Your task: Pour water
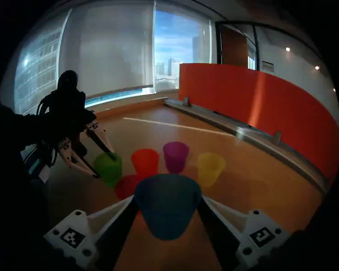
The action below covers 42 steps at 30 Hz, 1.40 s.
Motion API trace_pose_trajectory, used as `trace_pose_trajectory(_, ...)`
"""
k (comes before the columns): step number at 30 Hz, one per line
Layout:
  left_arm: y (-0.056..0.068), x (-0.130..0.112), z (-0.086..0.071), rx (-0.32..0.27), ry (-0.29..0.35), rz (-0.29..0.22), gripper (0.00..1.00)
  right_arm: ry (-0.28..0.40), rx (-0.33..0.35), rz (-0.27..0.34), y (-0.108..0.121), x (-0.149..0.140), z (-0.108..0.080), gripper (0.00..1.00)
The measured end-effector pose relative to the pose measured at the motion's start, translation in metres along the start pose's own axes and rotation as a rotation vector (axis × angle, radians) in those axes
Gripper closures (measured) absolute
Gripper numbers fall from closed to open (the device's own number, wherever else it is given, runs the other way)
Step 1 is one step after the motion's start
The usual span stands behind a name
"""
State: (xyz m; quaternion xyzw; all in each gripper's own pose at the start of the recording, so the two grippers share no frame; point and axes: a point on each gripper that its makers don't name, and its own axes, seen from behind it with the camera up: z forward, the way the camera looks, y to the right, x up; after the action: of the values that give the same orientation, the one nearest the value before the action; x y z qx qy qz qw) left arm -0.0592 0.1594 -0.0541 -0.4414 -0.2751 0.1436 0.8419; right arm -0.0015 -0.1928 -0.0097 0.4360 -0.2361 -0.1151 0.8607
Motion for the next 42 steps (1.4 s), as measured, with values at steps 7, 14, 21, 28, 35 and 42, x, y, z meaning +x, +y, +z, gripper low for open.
trace_pose_trajectory(7, -0.003, -0.004, 0.005, -0.002, -0.014, -0.010, 0.15, -0.033, -0.004, -0.005, 0.002, -0.017, 0.006, 0.09)
trace_pose_trajectory(14, -0.005, -0.009, 0.009, -0.005, -0.023, -0.021, 0.15, -0.062, 0.000, -0.013, 0.001, -0.031, 0.012, 0.09)
trace_pose_trajectory(21, -0.005, -0.011, 0.009, -0.008, -0.020, -0.035, 0.14, -0.080, 0.002, -0.022, -0.001, -0.040, 0.016, 0.09)
trace_pose_trajectory(28, -0.006, -0.016, 0.005, -0.010, -0.019, -0.050, 0.14, -0.090, 0.005, -0.020, -0.003, -0.047, 0.019, 0.09)
trace_pose_trajectory(35, -0.007, -0.018, 0.002, -0.011, -0.015, -0.052, 0.14, -0.098, 0.003, -0.020, -0.005, -0.053, 0.022, 0.09)
trace_pose_trajectory(42, -0.008, -0.019, 0.002, -0.008, -0.011, -0.052, 0.14, -0.105, -0.003, -0.016, -0.004, -0.059, 0.025, 0.09)
